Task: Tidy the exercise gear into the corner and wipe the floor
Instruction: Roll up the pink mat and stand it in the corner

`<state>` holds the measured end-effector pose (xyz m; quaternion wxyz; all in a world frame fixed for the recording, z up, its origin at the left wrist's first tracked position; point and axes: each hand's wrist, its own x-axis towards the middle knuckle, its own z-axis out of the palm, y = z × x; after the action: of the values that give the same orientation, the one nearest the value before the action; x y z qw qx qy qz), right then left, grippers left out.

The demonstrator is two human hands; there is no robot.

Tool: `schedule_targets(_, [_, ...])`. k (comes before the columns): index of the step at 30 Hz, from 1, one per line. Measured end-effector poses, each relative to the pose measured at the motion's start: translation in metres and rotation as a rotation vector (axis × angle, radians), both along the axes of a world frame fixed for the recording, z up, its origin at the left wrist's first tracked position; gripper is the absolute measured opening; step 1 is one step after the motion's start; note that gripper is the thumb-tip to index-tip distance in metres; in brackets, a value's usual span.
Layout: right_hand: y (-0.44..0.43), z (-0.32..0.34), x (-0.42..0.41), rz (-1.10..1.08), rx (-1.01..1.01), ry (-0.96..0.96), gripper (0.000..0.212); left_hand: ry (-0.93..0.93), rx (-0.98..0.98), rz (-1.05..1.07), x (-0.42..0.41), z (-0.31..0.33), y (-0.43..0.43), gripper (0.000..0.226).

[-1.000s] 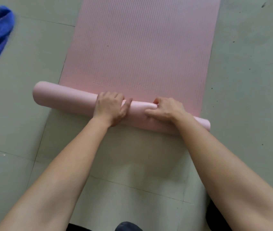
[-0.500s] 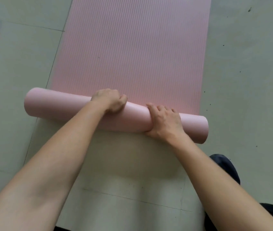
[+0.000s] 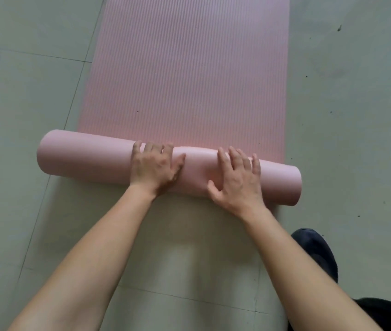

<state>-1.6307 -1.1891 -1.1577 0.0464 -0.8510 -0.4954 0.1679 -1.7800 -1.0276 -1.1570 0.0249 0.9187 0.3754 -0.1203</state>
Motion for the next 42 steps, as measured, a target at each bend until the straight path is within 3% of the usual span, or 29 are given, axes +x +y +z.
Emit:
schedule_targets(5, [-0.001, 0.0, -0.004, 0.08, -0.001, -0.055, 0.135, 0.016, -0.007, -0.012, 0.022, 0.039, 0.024, 0.058])
schedule_targets(9, [0.021, 0.018, 0.008, 0.118, -0.062, 0.07, 0.102, 0.158, -0.16, 0.02, 0.024, 0.046, 0.046, 0.061])
schedule_targets(12, [0.046, 0.031, 0.033, 0.184, -0.22, 0.235, 0.081, 0.013, -0.161, 0.039, 0.008, 0.034, 0.043, 0.061])
schedule_targets(14, [0.063, 0.038, 0.054, 0.157, -0.292, 0.327, 0.082, -0.147, -0.097, 0.044, 0.001, 0.031, 0.033, 0.061])
schedule_targets(16, [0.074, 0.04, 0.07, 0.119, -0.309, 0.366, 0.1, -0.122, -0.057, 0.001, -0.006, 0.024, 0.024, 0.067])
schedule_targets(19, [0.068, 0.033, 0.068, 0.086, -0.256, 0.139, 0.124, -0.022, -0.021, 0.007, -0.008, 0.008, 0.018, 0.074])
schedule_targets(22, [0.041, 0.016, 0.033, 0.059, -0.027, -0.005, 0.105, -0.023, 0.03, 0.047, 0.004, 0.005, 0.027, 0.074])
schedule_targets(24, [0.026, 0.006, 0.012, 0.057, 0.117, -0.075, 0.105, -0.055, 0.08, 0.029, 0.015, 0.012, 0.035, 0.075])
schedule_targets(27, [0.02, -0.002, 0.001, 0.106, 0.078, -0.113, 0.14, 0.01, 0.042, 0.014, 0.03, 0.025, 0.05, 0.072])
schedule_targets(29, [0.019, -0.003, 0.001, 0.133, 0.046, -0.144, 0.15, 0.061, -0.075, -0.001, 0.036, 0.024, 0.062, 0.07])
schedule_targets(31, [0.02, 0.001, 0.0, 0.139, 0.029, -0.161, 0.141, 0.133, -0.184, 0.011, 0.037, 0.024, 0.067, 0.071])
schedule_targets(34, [0.03, 0.015, 0.004, 0.213, -0.156, -0.045, 0.113, 0.141, -0.2, 0.043, 0.025, 0.017, 0.056, 0.068])
schedule_targets(38, [0.065, 0.041, 0.039, 0.264, -0.286, 0.137, 0.088, -0.285, -0.089, 0.133, 0.003, 0.021, 0.037, 0.063])
schedule_targets(40, [0.08, 0.052, 0.063, 0.238, -0.386, 0.279, 0.085, -0.293, 0.0, 0.056, -0.002, 0.025, 0.029, 0.065])
schedule_targets(42, [0.085, 0.055, 0.077, 0.194, -0.435, 0.355, 0.095, -0.16, 0.044, -0.061, -0.003, 0.02, 0.022, 0.069])
